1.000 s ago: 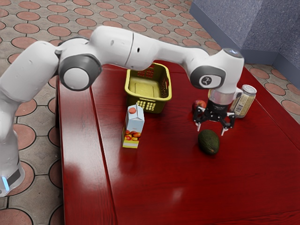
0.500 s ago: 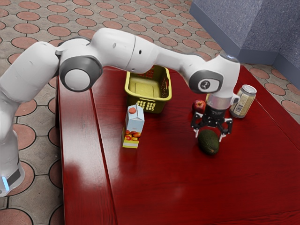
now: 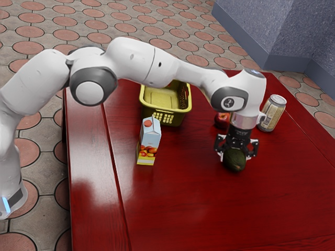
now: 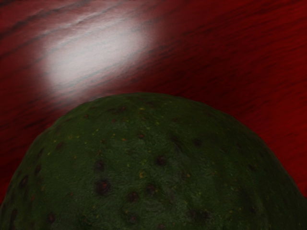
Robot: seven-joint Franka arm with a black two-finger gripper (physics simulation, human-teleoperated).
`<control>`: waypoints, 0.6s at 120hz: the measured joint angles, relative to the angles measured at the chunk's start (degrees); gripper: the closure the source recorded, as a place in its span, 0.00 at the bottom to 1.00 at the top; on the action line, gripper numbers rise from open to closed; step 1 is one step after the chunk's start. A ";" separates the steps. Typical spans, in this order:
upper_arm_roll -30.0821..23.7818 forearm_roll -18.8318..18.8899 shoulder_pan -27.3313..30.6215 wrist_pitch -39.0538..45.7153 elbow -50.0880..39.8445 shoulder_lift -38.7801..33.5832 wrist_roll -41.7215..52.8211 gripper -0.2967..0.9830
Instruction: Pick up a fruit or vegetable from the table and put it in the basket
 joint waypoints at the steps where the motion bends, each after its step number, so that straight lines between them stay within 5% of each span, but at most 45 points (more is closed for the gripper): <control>1: 0.00 0.01 0.00 0.01 0.00 -0.03 -0.13 0.38; 13: 0.09 0.20 -0.51 0.11 -0.69 -1.31 -1.63 0.44; 45: 8.15 6.09 -4.82 -1.36 -22.17 -30.91 -7.15 0.47; 72: 9.23 8.62 7.96 -6.48 -29.41 -41.76 -10.11 0.47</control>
